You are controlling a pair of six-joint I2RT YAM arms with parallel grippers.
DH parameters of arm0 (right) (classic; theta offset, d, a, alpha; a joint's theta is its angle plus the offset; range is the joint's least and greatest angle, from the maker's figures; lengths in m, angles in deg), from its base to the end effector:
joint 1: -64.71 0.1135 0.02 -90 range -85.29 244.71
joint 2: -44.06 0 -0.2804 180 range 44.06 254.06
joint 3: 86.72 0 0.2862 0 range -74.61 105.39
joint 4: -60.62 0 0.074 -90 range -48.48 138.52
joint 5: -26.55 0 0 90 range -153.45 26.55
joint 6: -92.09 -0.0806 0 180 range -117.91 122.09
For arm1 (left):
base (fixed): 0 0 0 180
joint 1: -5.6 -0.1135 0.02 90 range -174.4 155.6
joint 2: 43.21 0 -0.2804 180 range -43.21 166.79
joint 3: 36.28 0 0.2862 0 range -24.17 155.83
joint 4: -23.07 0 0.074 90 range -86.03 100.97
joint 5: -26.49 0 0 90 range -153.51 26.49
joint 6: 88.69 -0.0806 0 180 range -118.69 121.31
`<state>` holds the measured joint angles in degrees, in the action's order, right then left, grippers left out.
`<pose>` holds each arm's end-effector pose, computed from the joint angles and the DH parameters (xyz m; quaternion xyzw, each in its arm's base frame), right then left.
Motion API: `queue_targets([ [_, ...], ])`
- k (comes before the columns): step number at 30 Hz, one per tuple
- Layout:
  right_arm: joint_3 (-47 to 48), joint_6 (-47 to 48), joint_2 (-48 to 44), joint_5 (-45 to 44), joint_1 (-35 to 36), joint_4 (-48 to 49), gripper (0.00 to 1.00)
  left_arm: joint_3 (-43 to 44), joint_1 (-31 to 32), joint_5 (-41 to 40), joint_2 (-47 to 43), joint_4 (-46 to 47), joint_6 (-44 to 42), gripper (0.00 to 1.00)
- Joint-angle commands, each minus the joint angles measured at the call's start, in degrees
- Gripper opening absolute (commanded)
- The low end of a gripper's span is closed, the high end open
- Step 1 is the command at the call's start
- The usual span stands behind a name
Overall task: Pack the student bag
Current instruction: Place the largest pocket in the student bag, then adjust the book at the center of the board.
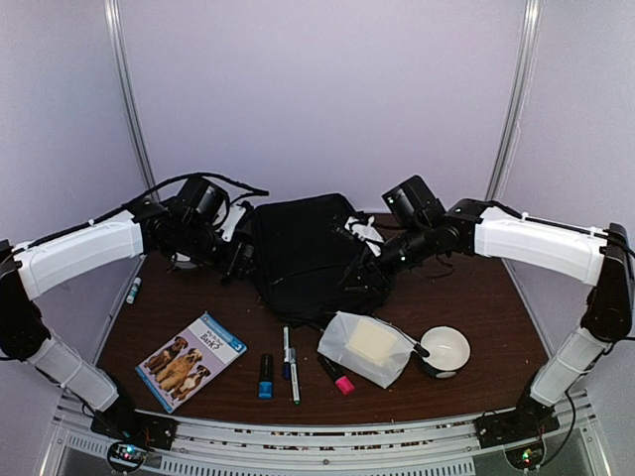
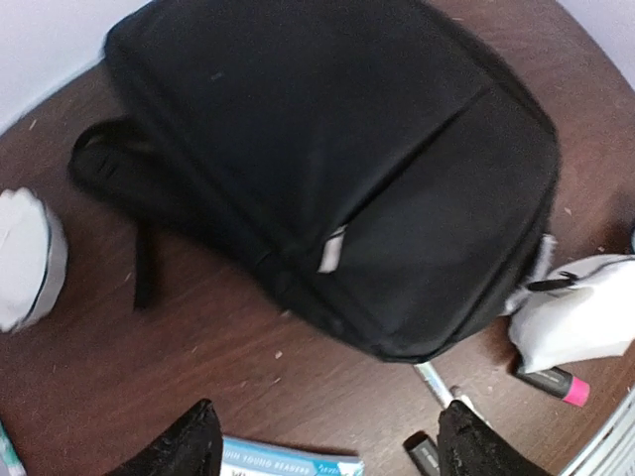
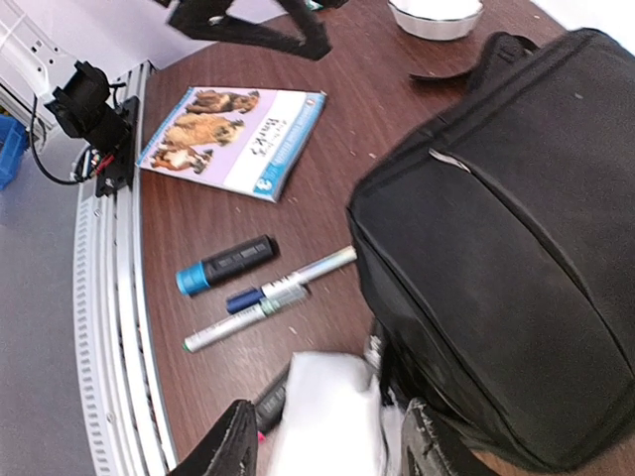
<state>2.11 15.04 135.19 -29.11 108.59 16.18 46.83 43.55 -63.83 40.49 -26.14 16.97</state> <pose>0.2624 0.3155 0.2800 -0.5183 0.7294 0.3584 0.2663 0.2961 -0.2304 0.2712 0.1806 0.9216 -0.1526 0.3079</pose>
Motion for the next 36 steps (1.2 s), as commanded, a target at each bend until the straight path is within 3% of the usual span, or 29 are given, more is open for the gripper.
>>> queue_targets([
  [1, 4.92, -6.93, 5.28, 1.09, 4.53, 3.57, 0.49, -4.0, -8.3, -3.2, -5.24, -9.91, 10.62, 0.77],
  [7, 9.72, -9.58, 14.28, 0.04, 10.41, 4.73, 0.49, -12.99, -20.77, 4.32, -8.27, -9.99, 12.96, 0.84],
  [14, 24.24, -8.38, 29.33, -4.86, 16.96, -0.94, 0.5, -19.61, -33.16, 12.04, -4.91, -8.41, 13.09, 0.83],
  [21, 38.78, -6.47, 41.66, -12.75, 22.24, -5.1, 0.63, -23.83, -40.98, 11.51, -3.13, -6.56, 13.75, 0.8],
  [28, 46.45, -1.53, 49.5, -23.08, 25.92, -6.53, 0.85, -29.16, -42.86, 13.78, -2.12, -2.36, 15.16, 0.77],
  [36, 53.26, -1.33, 57.01, -26.97, 26.65, -8.14, 0.86, -32.83, -42.77, 21.23, -0.86, -0.26, 14.3, 0.73],
])
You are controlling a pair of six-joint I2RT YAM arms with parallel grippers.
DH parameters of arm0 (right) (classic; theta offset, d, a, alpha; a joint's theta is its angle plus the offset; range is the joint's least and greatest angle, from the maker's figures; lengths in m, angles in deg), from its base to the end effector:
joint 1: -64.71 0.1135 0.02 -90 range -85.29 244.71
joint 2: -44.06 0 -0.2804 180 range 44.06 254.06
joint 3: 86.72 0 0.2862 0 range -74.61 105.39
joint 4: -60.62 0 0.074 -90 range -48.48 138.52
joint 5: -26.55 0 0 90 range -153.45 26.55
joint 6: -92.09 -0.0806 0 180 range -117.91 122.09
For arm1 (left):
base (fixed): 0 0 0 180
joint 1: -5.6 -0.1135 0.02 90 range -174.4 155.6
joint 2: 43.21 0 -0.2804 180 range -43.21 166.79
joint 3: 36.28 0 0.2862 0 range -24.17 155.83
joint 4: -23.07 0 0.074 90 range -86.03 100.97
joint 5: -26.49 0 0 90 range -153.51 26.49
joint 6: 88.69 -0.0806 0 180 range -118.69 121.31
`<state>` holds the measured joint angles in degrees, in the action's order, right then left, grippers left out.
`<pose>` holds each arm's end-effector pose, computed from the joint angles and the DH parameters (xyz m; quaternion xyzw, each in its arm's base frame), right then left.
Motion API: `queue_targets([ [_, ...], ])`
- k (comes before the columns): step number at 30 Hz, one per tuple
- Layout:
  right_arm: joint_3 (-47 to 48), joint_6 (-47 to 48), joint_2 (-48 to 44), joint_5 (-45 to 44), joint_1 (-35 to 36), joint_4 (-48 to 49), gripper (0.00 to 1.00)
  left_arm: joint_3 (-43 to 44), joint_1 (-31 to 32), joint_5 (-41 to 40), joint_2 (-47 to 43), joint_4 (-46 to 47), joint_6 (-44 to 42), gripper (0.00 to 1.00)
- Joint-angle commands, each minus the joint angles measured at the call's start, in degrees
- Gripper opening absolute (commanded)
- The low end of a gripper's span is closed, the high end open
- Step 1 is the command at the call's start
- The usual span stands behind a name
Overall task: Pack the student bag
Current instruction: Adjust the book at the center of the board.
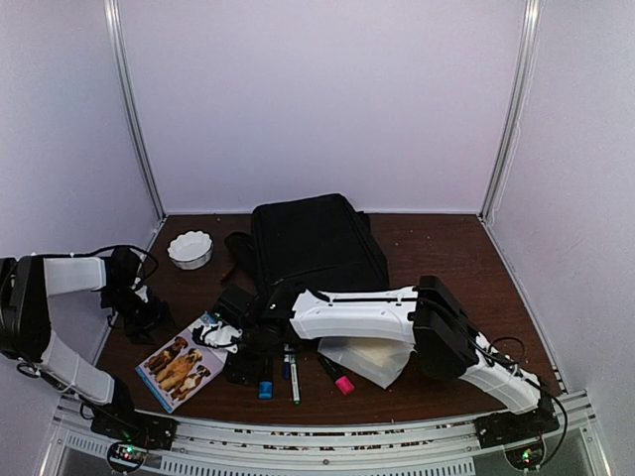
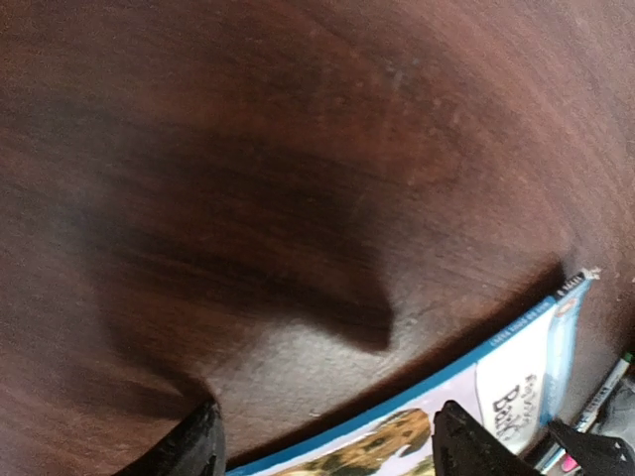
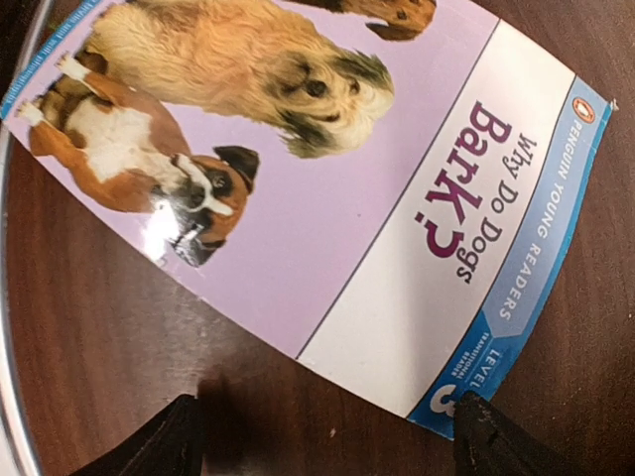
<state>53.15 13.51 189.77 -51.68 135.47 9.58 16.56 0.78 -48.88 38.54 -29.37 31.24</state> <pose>0.1888 0.5907 0.1143 -0.6487 0.6994 0.2257 0.1977 0.2540 0.0010 0.1024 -0.2862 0.9468 -0.1402 0.0454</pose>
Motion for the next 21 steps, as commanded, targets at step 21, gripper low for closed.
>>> queue_targets([
  [21, 0.3, -9.25, -1.13, -11.68, -9.16, 2.24, 0.79, -4.45, 10.49, 16.0, -6.41, -1.14, 1.84, 0.59],
])
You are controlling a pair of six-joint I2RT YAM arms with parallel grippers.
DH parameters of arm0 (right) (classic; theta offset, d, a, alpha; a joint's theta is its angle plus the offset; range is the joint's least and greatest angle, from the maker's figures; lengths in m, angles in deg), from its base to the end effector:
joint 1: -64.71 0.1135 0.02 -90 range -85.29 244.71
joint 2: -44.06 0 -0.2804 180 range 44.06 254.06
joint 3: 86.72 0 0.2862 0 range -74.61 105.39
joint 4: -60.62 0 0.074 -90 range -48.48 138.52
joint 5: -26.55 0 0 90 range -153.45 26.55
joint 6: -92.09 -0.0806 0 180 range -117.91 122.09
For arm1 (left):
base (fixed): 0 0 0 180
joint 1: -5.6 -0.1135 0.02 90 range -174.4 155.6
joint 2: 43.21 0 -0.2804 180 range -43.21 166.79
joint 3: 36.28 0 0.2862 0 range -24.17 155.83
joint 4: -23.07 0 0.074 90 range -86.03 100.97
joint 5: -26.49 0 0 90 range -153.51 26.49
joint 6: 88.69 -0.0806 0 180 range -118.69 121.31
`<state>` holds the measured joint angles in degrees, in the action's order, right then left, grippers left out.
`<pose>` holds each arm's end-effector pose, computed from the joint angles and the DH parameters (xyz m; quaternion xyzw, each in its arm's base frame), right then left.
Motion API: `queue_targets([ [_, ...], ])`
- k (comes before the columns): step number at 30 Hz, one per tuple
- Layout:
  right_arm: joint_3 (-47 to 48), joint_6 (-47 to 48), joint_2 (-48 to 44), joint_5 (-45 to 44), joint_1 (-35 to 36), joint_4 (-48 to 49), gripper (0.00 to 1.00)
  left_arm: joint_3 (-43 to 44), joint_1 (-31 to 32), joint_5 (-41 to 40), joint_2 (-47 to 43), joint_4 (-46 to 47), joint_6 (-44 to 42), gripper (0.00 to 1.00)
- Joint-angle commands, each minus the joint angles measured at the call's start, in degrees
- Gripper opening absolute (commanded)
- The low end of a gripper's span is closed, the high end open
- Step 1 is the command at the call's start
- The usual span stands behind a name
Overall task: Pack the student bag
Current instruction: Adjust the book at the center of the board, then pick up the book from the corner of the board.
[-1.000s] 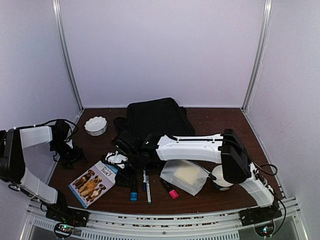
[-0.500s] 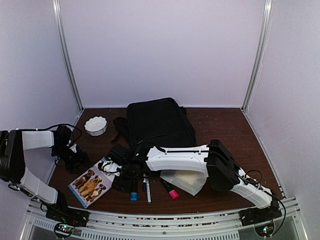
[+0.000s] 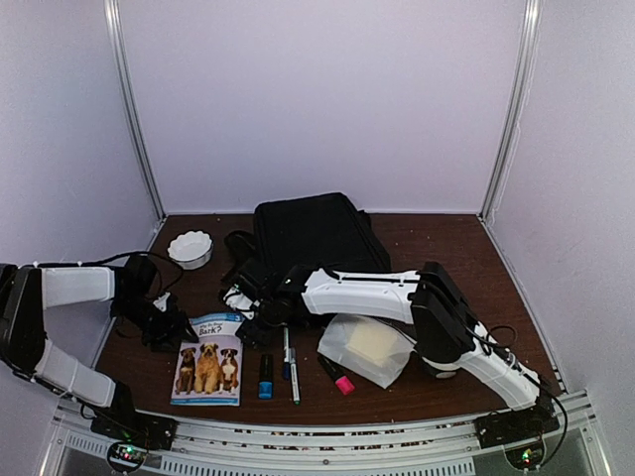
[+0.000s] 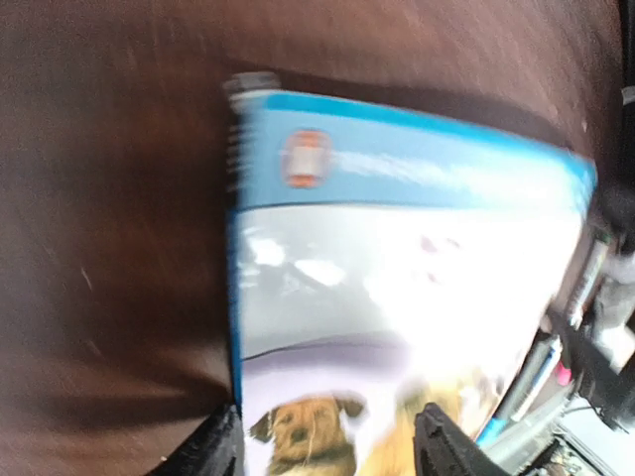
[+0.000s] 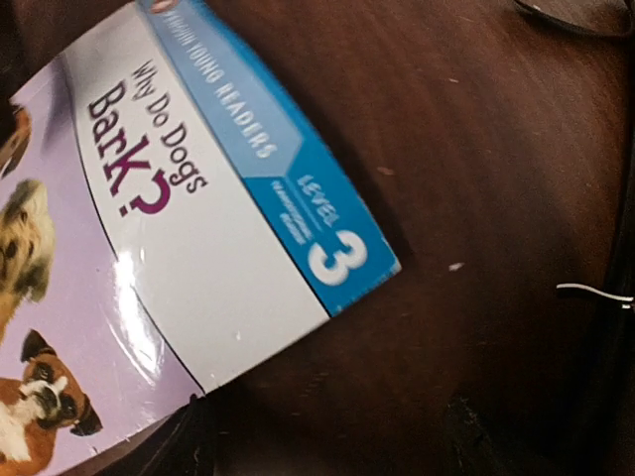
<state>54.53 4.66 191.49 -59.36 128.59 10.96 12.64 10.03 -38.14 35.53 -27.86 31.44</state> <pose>0.2711 0.5660 0.1059 -0.5322 0.7934 0.1790 0.2351 0.2338 -0.0527 0.1013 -0.1990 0.9520 -0.2324 0.0101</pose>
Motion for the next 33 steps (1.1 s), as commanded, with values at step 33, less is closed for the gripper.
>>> queue_targets([
  [33, -22.44, 16.34, -15.22, 10.7, 9.71, 3.57, 0.54, -7.05, 1.24, -1.24, -3.24, 6.96, 8.67, 0.56],
])
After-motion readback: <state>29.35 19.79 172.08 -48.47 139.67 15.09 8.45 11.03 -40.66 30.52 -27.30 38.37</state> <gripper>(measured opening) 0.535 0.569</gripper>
